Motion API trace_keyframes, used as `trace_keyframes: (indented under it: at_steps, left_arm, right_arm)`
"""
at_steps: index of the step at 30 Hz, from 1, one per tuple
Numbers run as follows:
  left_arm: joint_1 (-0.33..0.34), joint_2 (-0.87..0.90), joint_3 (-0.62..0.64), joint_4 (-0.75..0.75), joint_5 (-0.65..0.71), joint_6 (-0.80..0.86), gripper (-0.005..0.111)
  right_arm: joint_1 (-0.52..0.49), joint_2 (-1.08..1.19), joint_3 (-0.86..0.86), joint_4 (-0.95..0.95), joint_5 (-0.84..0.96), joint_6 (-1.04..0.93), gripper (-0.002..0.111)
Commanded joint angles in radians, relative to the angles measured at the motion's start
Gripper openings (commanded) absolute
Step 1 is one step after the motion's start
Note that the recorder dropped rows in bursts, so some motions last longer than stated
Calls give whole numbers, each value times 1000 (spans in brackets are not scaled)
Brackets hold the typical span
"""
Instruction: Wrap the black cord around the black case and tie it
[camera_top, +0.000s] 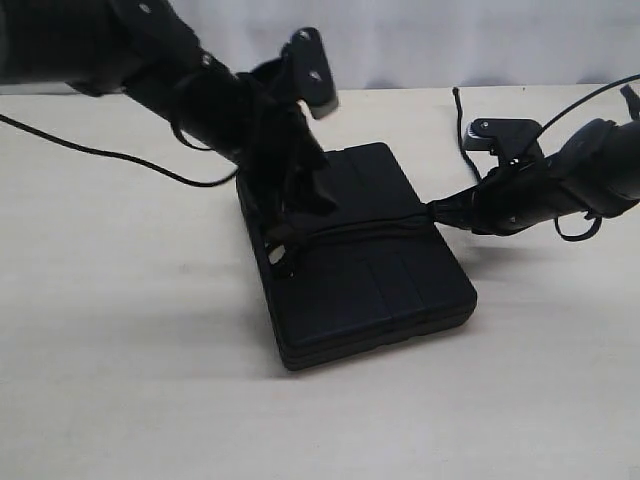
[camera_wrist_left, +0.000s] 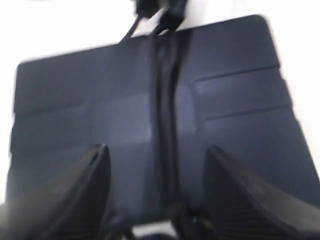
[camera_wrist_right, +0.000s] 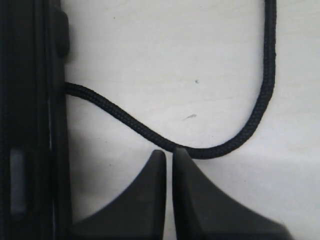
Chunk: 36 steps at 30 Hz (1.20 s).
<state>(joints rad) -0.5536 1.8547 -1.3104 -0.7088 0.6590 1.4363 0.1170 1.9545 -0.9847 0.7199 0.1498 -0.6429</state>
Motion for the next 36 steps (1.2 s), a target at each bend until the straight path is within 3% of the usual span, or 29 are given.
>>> trace_keyframes:
  at_steps: [1,8,16,19,28,36]
  left_arm:
    - [-82,54,-6,-7,-98,91,53]
    - [-129,132,-6,-7,-292,122,52]
    - [-132,175,-6,-9,-310,122,52]
    - [-132,182,-6,-9,-336,122,43]
    - [-132,186,-6,-9,-358,122,1]
    - [-132,158,-6,-11,-383,51,0]
  right_arm:
    - [0,-1,3,-3,-11,-10,4]
    - [0,-1,3,-3,-14,-8,4]
    - [0,-1,3,-3,-19,-8,4]
    - [0,-1,3,-3,-19,-8,4]
    - [0,-1,3,-3,-19,-8,4]
    - [0,-1,3,-3,-19,-8,4]
